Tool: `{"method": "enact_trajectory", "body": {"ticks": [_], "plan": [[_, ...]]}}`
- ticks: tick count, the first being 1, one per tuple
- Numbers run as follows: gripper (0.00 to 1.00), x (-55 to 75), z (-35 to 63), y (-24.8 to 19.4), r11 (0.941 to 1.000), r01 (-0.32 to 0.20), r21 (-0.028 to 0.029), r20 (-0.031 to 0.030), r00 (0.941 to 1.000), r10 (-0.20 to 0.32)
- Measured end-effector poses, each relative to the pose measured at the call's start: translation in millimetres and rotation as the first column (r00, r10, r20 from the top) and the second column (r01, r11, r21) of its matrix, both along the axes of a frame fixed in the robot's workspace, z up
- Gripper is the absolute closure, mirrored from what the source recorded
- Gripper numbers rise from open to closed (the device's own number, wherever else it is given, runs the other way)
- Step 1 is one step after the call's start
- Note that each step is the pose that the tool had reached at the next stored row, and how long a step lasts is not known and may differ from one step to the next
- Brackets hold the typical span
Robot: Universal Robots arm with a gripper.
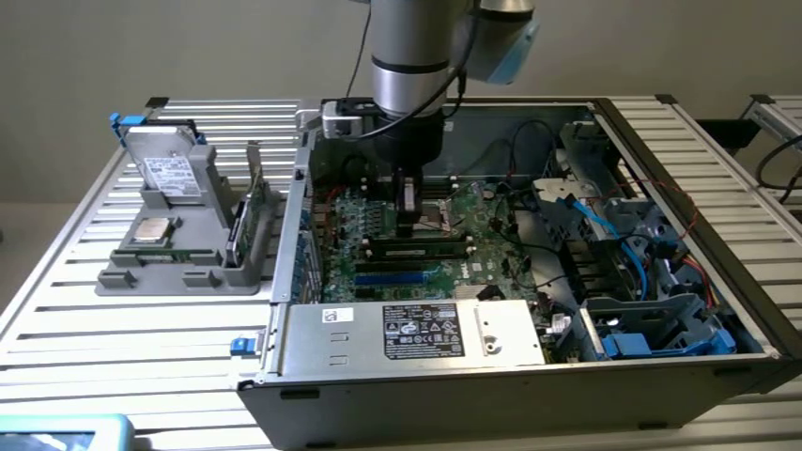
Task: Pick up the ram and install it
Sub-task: 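Press down the ram until it locks into place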
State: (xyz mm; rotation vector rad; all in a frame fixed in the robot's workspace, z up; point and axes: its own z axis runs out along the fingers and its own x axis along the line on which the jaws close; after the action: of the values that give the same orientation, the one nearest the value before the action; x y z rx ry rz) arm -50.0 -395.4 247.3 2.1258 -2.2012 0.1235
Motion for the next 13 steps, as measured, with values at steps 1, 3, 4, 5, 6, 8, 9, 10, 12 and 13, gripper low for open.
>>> {"method": "enact_trajectory", "body": {"ticks": [1,3,4,5,6,8,9,10,12,13], "plan": [[0.89,4.3,0.3,0.0,1.0000,0.000,-0.0001,-0.0001,1.0000,0.000],[0.89,12.4,0.7,0.0,1.0000,0.000,-0.0002,0.0000,1.0000,0.000],[0.89,15.9,0.8,0.0,1.0000,0.000,-0.0001,0.0000,1.0000,0.000],[0.89,18.5,0.9,0.0,1.0000,0.000,-0.0002,0.0000,1.0000,0.000],[0.89,20.7,0.9,0.0,1.0000,0.000,-0.0002,0.0000,1.0000,0.000],[0.89,23.6,0.8,0.0,1.0000,0.000,-0.0001,0.0000,1.0000,0.000],[0.89,23.8,0.8,0.0,1.0000,0.000,-0.0002,-0.0003,1.0000,0.000],[0.89,23.8,0.9,0.0,1.0000,0.000,-0.0002,-0.0006,1.0000,0.000],[0.89,23.8,0.9,0.0,1.0000,0.000,-0.0002,-0.0005,1.0000,0.000],[0.89,23.9,0.8,0.0,1.0000,0.000,-0.0001,-0.0005,1.0000,0.000]]}}
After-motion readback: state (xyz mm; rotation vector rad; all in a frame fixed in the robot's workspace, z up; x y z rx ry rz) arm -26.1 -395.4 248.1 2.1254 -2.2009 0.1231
